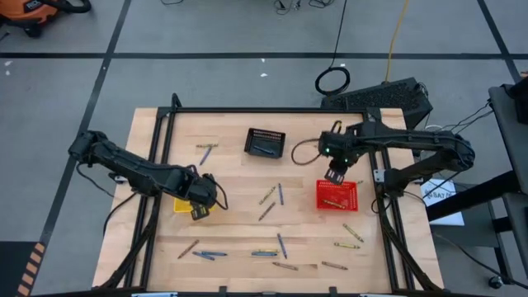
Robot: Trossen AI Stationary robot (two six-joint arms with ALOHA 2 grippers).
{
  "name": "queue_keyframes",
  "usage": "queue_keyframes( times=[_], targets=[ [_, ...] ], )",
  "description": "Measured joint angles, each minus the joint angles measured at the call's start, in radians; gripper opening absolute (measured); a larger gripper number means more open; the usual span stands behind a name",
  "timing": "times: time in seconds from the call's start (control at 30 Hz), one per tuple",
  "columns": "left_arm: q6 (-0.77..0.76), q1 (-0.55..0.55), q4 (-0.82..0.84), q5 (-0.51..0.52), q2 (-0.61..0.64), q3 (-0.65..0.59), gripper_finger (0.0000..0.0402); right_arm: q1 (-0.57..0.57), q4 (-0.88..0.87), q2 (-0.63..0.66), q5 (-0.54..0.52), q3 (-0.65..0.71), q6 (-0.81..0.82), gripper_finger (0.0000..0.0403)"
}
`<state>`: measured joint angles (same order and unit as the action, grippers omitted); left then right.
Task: Sort crayons
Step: Put the brown crayon into the yellow bin, then put the blue crayon into the black bin
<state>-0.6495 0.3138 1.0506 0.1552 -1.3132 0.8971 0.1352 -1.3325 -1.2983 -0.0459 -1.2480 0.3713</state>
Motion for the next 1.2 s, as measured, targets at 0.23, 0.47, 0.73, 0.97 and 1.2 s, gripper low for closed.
queue_keyframes(
  times=[0.23, 0.47, 0.73, 0.97, 1.2],
  targets=[
    [-0.062, 0.022, 0.049, -0.024, 0.000, -0.056, 0.0004, -0.178, 0.028, 0.000, 0.051, 0.000, 0.112, 0.0091],
    [-0.077, 0.024, 0.059, -0.023, 0.001, -0.072, 0.0004, -0.325, 0.140, 0.000, 0.048, 0.000, 0.217, 0.0091],
    [-0.079, 0.024, 0.003, -0.010, 0.001, -0.115, 0.0011, -0.450, 0.389, -0.006, 0.043, 0.000, 0.194, 0.0091],
    [-0.080, 0.024, -0.010, 0.014, 0.001, -0.115, 0.0046, -0.521, 0.439, -0.020, 0.046, 0.000, 0.151, 0.0091],
    [-0.079, 0.024, -0.025, 0.032, 0.001, -0.115, 0.0073, -0.539, 0.460, -0.047, 0.045, 0.000, 0.032, 0.0091]
  ],
)
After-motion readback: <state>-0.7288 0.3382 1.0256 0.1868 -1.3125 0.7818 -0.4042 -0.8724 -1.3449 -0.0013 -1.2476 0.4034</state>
